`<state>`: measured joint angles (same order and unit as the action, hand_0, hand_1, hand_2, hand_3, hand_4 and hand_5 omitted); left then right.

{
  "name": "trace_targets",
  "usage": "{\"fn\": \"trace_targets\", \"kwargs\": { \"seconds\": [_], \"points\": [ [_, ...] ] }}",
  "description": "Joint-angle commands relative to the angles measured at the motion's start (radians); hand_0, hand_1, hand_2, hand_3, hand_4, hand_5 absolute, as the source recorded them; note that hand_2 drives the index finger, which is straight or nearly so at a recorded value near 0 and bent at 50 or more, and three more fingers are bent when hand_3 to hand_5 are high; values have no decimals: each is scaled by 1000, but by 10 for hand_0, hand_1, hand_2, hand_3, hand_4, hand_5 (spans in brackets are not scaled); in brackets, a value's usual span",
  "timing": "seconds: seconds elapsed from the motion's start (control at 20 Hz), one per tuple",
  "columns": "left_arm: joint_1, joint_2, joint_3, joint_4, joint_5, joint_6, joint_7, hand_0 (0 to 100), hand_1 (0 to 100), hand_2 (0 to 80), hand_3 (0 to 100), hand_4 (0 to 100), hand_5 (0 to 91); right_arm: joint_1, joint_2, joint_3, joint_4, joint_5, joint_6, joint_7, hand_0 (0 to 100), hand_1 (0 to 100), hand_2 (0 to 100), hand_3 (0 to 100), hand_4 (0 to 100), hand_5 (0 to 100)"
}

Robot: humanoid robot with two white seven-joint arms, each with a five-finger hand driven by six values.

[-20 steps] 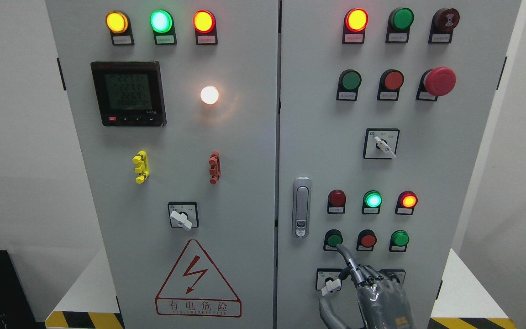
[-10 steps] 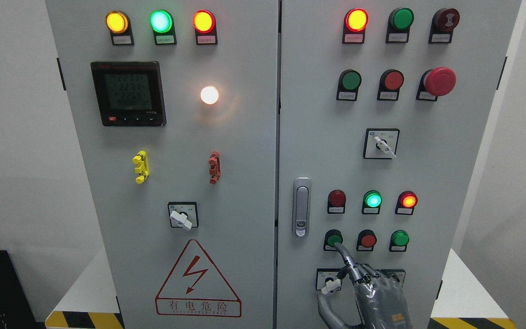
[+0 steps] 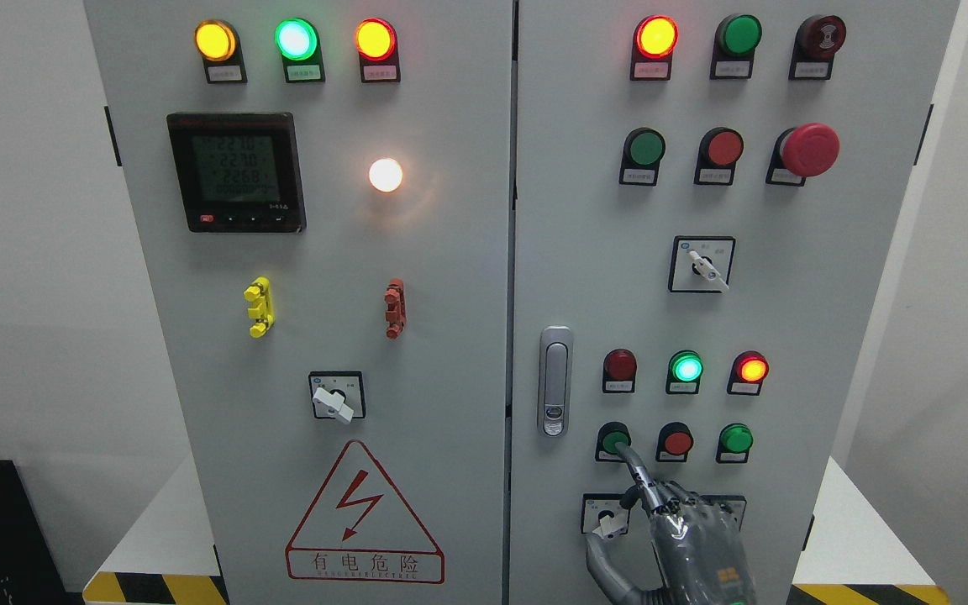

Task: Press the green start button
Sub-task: 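Press the green push button with the right hand's extended finger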

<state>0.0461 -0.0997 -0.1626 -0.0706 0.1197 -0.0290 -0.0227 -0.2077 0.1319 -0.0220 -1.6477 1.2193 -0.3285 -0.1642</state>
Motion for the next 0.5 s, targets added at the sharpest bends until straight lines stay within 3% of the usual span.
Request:
{"fn": "trace_targets", "kwargs": {
  "seconds": [0.0,0.45],
  "points": [
    [0,0,0,0,0,0,0,120,556,0,0,0,0,-18,0,-16,52,0,0,0,480,344,0,560,619,618],
    [0,0,0,0,0,0,0,120,556,0,0,0,0,-19,0,-12,59,-3,0,0,483,346,0,561,620,618]
  ]
}}
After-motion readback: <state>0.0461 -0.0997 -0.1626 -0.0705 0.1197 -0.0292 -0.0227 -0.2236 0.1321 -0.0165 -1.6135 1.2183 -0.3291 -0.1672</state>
